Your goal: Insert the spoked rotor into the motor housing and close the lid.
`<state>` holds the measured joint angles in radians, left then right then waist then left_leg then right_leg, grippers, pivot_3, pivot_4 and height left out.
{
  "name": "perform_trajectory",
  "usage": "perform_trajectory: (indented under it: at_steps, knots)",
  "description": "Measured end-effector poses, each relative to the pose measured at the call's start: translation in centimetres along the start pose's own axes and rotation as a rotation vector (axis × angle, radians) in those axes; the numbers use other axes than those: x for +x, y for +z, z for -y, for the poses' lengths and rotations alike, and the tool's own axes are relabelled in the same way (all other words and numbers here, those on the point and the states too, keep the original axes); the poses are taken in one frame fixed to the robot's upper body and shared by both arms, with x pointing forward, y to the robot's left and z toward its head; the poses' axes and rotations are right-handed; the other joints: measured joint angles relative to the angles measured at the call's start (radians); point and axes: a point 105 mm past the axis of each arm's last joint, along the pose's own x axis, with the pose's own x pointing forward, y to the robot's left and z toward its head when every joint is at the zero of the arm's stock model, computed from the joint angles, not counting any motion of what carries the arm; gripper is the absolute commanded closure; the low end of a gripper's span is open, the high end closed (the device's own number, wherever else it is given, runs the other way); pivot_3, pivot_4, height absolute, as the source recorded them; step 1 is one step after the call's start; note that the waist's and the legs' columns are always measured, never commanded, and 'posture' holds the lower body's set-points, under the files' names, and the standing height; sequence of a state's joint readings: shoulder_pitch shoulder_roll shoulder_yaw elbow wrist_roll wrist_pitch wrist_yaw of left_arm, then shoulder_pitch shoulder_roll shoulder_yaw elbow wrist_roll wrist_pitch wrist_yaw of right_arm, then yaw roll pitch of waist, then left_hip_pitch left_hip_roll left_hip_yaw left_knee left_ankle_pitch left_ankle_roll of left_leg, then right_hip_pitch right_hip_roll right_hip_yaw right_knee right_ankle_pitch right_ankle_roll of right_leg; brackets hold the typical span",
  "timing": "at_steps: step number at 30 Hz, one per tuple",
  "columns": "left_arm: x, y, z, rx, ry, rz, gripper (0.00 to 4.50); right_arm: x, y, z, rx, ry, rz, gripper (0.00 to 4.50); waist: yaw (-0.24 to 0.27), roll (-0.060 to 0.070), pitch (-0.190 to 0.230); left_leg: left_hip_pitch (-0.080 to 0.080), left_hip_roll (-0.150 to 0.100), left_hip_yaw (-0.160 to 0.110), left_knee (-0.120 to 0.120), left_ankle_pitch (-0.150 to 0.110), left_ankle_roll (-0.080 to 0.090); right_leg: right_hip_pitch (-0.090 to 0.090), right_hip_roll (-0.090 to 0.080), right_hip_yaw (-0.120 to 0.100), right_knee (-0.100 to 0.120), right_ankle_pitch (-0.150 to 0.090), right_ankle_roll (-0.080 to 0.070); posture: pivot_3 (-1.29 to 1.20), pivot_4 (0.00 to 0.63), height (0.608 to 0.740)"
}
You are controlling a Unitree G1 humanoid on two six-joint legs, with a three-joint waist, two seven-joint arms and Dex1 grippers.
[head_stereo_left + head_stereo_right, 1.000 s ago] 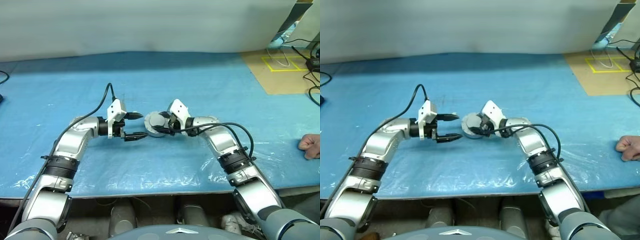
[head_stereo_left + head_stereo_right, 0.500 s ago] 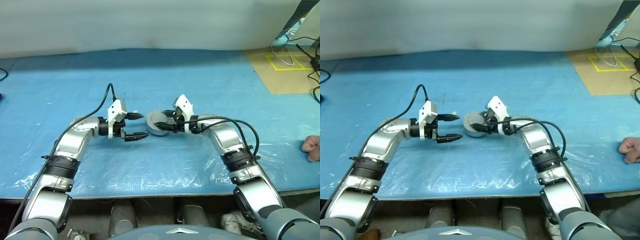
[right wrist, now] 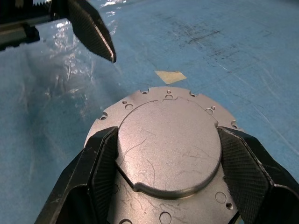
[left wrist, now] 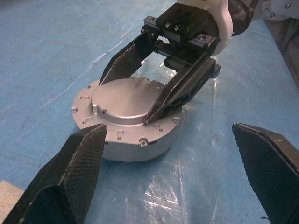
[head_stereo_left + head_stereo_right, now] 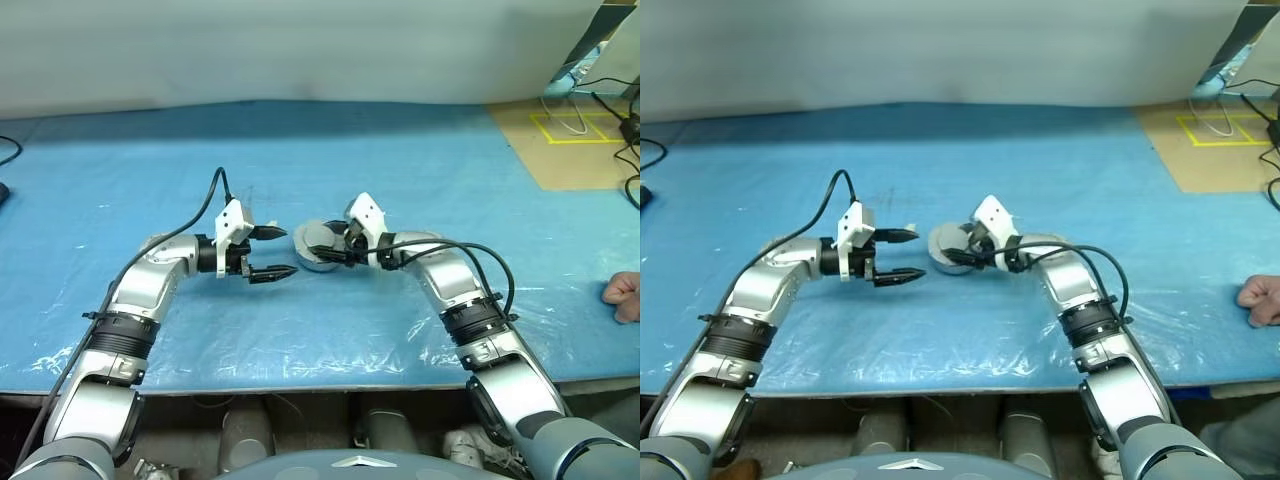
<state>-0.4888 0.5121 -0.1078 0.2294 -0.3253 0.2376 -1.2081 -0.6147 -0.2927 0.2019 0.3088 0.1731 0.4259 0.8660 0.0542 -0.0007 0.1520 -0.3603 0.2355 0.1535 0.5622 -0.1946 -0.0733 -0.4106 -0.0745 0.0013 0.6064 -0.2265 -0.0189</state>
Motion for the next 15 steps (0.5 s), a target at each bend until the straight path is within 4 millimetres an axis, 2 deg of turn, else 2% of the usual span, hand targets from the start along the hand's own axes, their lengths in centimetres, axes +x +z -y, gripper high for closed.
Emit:
perform_trajectory:
  at_steps: [4, 8, 15]
  knots:
    - [0.0, 0.0, 0.0, 0.000, 0.001, 0.001, 0.00, -0.3, 0.8, 0.1, 0.069, 0.016, 0.014, 1.53, 0.001, 0.000, 0.000, -0.006, 0.000, 0.000, 0.000, 0.000, 0.000, -0.007, 0.001, -0.001, 0.001, 0.000, 0.000, 0.00, 0.150, 0.740]
    - [0.1, 0.1, 0.0, 0.001, -0.001, 0.003, 0.00, -0.6, 1.9, -0.6, 0.056, 0.053, 0.021, 1.53, 0.001, 0.000, 0.000, -0.011, 0.001, 0.000, -0.001, 0.000, 0.000, -0.010, 0.001, -0.002, 0.002, 0.003, 0.004, 0.00, 0.150, 0.740]
    - [0.3, 0.1, 0.0, 0.002, -0.005, 0.004, 0.00, -0.6, 1.9, -0.8, 0.023, 0.051, 0.002, 1.53, 0.001, 0.000, 0.000, -0.011, 0.001, 0.000, -0.001, 0.000, 0.000, -0.011, 0.001, -0.002, 0.002, 0.003, 0.004, 0.00, 0.150, 0.740]
